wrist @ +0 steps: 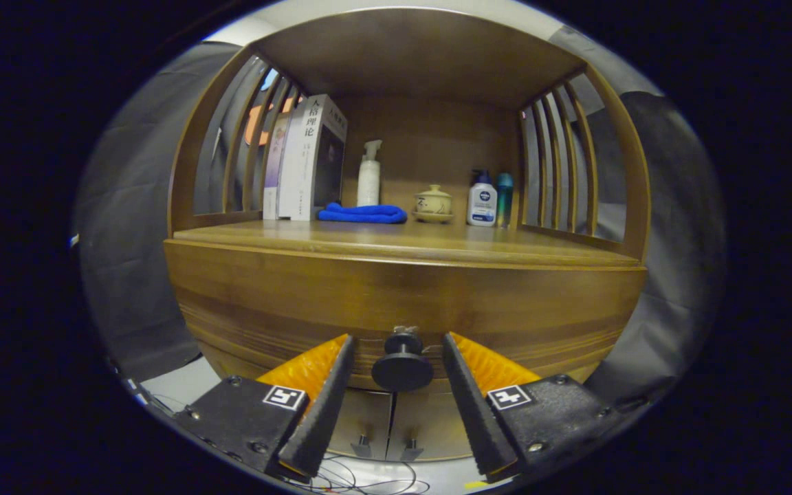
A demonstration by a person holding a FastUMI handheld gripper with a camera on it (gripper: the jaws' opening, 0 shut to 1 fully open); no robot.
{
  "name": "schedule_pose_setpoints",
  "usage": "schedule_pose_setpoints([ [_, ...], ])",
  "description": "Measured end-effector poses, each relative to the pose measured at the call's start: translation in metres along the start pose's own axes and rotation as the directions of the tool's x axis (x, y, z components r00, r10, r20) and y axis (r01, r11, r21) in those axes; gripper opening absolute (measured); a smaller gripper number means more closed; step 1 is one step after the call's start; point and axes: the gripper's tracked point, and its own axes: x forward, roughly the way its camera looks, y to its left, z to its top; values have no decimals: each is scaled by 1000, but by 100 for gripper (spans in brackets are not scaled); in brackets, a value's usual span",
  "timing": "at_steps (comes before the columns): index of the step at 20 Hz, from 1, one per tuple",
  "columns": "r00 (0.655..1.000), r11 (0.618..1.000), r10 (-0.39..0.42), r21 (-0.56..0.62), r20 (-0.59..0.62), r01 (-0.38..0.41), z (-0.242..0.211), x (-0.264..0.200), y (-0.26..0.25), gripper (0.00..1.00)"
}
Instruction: Pull open the drawer, take out the items inside it, and place them on the countertop above the cabinet.
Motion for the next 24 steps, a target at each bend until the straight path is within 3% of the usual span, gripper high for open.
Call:
schedule_pose_setpoints([
  [6, 1000, 999, -14, 51, -17, 15, -5, 6, -4, 51],
  [15, 999, 998, -9, 61, -42, 11, -5, 8, -5, 41],
  [24, 997, 999, -17, 48, -72, 21, -12, -20, -2, 39],
])
